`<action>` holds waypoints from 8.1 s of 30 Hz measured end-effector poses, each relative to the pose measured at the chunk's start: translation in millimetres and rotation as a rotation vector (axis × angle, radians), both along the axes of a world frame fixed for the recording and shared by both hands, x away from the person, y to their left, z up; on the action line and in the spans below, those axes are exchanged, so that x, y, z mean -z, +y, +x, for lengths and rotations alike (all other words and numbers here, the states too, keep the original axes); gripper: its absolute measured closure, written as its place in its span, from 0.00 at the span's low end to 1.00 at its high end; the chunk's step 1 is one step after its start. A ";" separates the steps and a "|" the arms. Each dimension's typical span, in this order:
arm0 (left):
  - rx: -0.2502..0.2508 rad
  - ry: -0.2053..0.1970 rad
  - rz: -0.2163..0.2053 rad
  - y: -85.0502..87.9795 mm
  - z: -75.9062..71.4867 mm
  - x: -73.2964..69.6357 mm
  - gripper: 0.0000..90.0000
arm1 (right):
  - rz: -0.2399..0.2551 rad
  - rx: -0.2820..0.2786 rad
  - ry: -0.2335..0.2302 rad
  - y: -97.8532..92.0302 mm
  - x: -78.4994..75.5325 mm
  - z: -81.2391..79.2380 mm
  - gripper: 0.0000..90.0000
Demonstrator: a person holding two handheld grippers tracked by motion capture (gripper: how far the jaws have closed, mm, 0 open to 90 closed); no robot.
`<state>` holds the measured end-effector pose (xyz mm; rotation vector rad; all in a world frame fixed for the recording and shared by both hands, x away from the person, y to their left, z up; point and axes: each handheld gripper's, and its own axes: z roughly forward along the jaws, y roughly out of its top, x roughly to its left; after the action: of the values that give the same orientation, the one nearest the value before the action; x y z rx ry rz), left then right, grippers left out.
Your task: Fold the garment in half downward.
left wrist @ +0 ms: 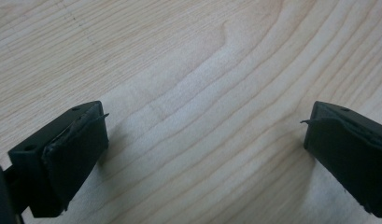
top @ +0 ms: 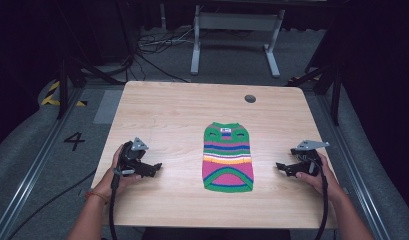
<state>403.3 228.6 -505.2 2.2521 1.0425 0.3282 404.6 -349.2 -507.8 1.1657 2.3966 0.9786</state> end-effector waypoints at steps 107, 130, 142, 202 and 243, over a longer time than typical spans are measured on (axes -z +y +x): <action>0.172 0.087 -0.119 -185.5 150.2 -3.8 0.88 | 0.042 -0.104 0.077 128.5 -7.6 137.1 0.89; 0.143 -0.133 -0.054 -188.7 144.2 -42.2 0.95 | 0.093 -0.092 -0.068 128.2 -40.9 134.7 0.94; 0.224 -0.229 -0.093 -176.2 114.3 -59.4 0.95 | 0.143 -0.165 -0.139 129.1 -62.1 113.3 0.94; 0.670 -0.152 0.039 -155.3 -24.8 -22.1 0.95 | 0.022 -0.584 -0.013 127.0 -29.5 -50.2 0.89; 0.610 -0.146 -0.046 -154.5 -19.1 -8.4 0.76 | -0.004 -0.465 -0.066 114.9 -16.8 -43.7 0.76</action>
<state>384.2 74.1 -496.8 2.3327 0.2546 0.1953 361.0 -234.4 -491.0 0.5660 2.6688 1.1185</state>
